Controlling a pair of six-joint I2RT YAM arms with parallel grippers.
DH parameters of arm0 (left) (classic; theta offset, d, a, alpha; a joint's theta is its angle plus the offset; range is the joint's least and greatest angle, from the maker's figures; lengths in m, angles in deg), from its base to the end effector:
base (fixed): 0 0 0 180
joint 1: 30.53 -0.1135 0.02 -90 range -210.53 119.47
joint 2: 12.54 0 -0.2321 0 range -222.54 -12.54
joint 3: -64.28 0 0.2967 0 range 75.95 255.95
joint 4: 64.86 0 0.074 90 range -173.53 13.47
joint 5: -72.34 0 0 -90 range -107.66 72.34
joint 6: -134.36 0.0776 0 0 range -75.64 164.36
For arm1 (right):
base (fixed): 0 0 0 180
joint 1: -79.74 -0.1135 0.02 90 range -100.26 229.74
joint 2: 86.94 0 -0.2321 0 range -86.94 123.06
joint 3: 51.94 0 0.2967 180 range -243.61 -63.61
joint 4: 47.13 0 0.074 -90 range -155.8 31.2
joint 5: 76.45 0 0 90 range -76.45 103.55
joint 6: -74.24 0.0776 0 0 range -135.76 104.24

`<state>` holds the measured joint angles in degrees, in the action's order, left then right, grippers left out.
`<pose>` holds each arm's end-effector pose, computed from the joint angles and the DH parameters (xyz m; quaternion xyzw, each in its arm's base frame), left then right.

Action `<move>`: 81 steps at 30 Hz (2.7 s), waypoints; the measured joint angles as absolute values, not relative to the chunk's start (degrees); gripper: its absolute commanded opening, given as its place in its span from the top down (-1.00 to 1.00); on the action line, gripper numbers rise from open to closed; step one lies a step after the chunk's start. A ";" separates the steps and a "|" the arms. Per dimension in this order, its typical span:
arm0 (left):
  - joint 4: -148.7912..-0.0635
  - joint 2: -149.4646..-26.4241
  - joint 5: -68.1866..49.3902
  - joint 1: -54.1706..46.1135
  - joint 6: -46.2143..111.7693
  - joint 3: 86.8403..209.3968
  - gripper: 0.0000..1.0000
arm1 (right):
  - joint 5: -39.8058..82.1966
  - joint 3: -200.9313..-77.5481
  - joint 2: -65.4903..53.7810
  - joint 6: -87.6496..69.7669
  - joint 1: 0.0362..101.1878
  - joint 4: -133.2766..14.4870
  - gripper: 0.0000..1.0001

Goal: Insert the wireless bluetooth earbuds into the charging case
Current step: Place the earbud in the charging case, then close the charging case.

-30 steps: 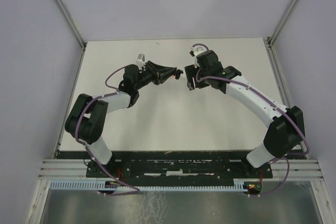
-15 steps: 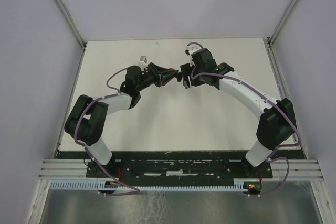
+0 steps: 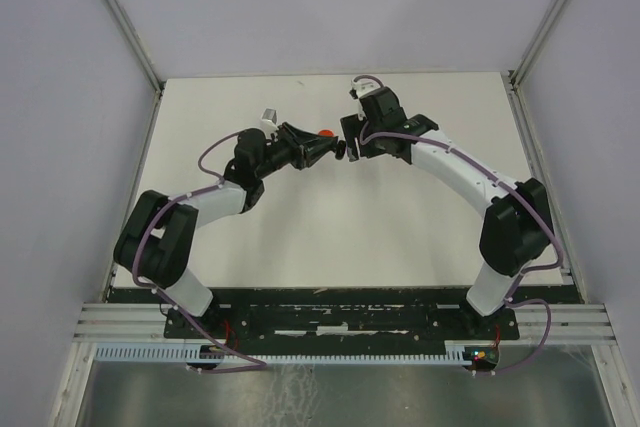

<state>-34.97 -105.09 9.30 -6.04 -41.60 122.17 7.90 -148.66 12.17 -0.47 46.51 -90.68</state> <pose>0.3649 -0.2049 0.1647 -0.2301 0.6958 -0.6387 0.2346 0.3876 0.2448 0.2216 -0.1261 0.9174 0.1123 0.3603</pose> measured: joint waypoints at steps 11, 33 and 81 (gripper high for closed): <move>-33.16 -104.85 7.86 -5.88 -41.68 121.73 0.94 | 8.10 -137.01 8.11 7.99 48.32 -78.39 -0.57; -24.70 -115.69 -0.32 -3.15 -47.74 125.68 0.94 | 10.26 -115.22 1.07 16.12 47.23 -47.93 -0.63; -28.26 -116.96 1.98 -1.78 -49.75 127.65 0.94 | -3.53 -111.57 0.48 -5.69 45.61 -35.25 -0.65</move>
<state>-28.26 -116.96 1.98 -1.78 -49.75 127.65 -3.53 -111.57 0.48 -5.69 45.61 -35.25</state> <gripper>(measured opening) 0.287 0.824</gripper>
